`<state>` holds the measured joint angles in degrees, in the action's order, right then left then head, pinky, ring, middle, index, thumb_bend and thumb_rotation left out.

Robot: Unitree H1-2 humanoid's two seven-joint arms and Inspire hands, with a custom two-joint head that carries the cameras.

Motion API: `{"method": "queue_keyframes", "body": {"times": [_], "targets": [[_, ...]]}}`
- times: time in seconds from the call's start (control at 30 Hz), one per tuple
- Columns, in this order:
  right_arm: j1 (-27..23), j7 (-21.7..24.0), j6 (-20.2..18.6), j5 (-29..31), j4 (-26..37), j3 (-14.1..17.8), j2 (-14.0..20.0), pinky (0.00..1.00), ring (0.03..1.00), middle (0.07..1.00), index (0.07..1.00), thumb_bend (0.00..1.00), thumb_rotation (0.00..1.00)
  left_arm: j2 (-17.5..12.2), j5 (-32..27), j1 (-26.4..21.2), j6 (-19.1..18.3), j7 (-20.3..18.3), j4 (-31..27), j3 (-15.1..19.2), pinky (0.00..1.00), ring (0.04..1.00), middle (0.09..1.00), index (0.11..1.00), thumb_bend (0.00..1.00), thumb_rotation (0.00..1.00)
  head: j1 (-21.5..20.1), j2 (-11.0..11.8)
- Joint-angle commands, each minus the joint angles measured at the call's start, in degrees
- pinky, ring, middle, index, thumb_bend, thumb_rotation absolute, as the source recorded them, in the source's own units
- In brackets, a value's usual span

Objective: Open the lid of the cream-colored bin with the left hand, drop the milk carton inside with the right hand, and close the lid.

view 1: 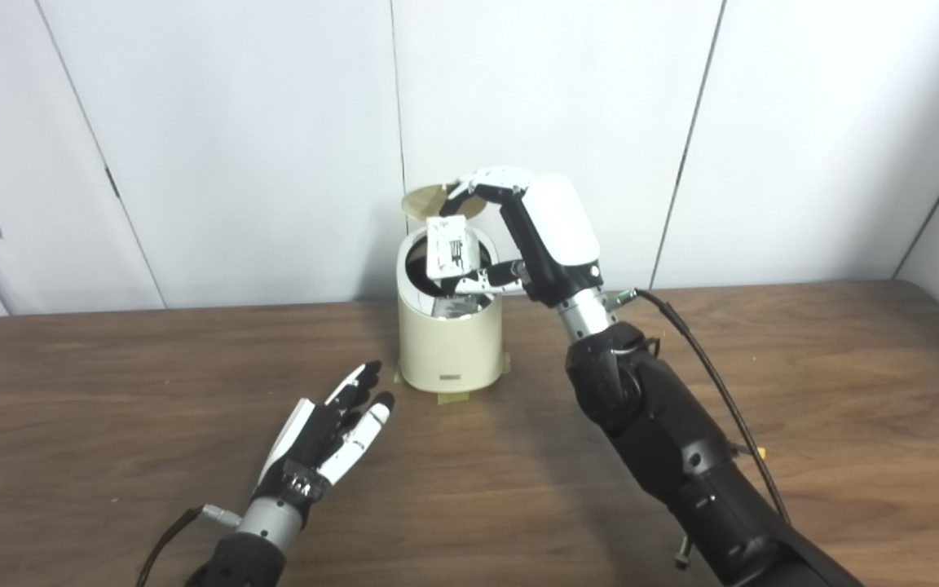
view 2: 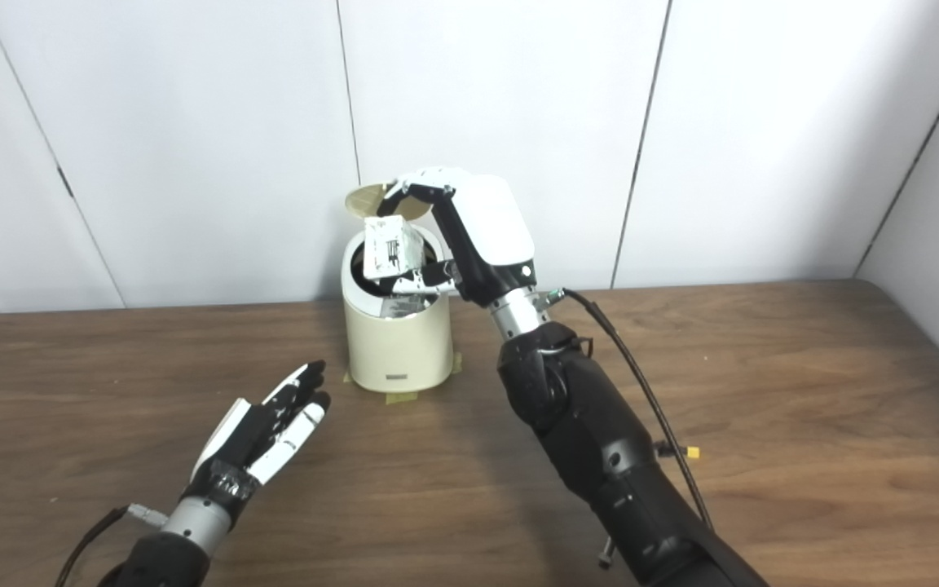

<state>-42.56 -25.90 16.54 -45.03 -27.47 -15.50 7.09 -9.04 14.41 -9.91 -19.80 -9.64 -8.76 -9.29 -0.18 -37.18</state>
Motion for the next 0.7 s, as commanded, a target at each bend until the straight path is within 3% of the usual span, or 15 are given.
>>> {"method": "queue_keyframes", "body": {"times": [0.0,0.4,0.67], "targets": [[-2.54,1.24,-0.79,1.02,1.81,0.34,0.59,0.72,0.739,0.750,0.690,0.83,0.05,0.12,0.53,-1.95,0.36,0.45,-1.54,-0.07,0.94,0.958,0.956,0.966,0.38,0.78,0.02,0.05],[-2.75,6.31,-6.53,-0.31,2.80,-1.45,1.15,0.83,0.897,0.920,0.831,0.88,0.12,0.22,1.16,-1.94,0.11,0.95,-1.79,0.03,0.92,0.953,0.960,0.968,0.38,0.79,0.22,0.14],[-2.43,6.84,-7.16,0.15,3.43,-1.41,1.27,0.85,0.900,0.920,0.837,0.89,0.14,0.31,1.49,-1.84,0.25,0.78,-1.68,0.23,0.93,0.955,0.961,0.970,0.38,0.79,0.23,0.22]]}}
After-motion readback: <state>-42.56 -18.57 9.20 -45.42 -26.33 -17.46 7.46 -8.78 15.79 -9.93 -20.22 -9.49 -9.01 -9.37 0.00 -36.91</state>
